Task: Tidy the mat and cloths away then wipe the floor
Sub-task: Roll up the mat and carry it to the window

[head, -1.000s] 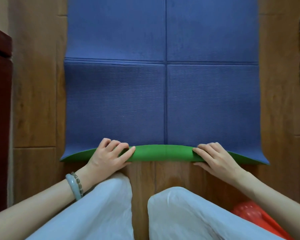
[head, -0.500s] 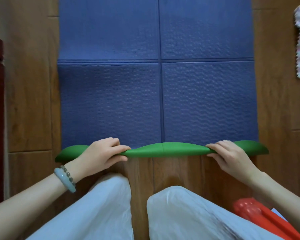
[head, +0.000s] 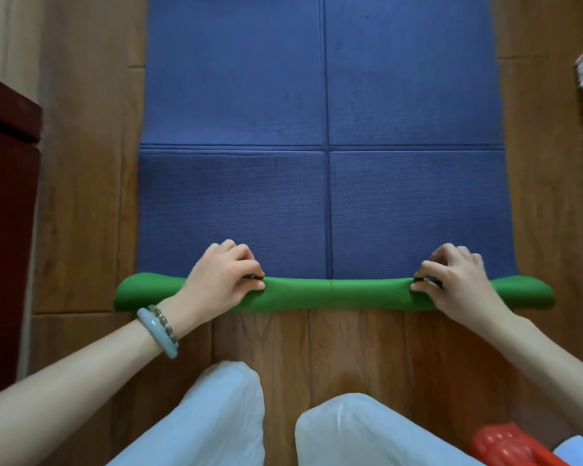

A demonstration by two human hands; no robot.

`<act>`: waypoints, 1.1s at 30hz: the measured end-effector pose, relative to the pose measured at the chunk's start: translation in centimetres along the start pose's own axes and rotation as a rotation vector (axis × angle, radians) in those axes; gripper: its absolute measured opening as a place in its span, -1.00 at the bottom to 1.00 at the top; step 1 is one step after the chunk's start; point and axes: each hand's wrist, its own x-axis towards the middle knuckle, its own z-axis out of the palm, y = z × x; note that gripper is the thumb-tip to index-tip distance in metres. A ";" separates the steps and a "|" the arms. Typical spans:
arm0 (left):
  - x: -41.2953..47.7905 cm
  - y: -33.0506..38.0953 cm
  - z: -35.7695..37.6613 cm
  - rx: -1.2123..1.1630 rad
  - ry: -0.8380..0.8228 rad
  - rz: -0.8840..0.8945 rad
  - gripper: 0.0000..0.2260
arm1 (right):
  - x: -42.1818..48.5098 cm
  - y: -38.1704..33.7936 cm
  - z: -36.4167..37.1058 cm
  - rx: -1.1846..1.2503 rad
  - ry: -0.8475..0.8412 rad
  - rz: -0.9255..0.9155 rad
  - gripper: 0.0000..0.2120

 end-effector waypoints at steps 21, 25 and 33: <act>0.5 0.3 -1.5 0.137 -0.045 0.179 -0.66 | -1.6 -1.8 0.0 0.023 0.095 -0.226 -0.65; 3.7 -0.3 -3.5 -0.103 -0.270 -0.138 -0.73 | 1.2 -1.4 -1.4 -0.002 0.046 -0.246 -0.66; 3.9 -0.5 -2.4 0.149 0.159 0.090 -0.68 | 6.7 -1.1 -2.9 0.010 -0.309 -0.022 -0.83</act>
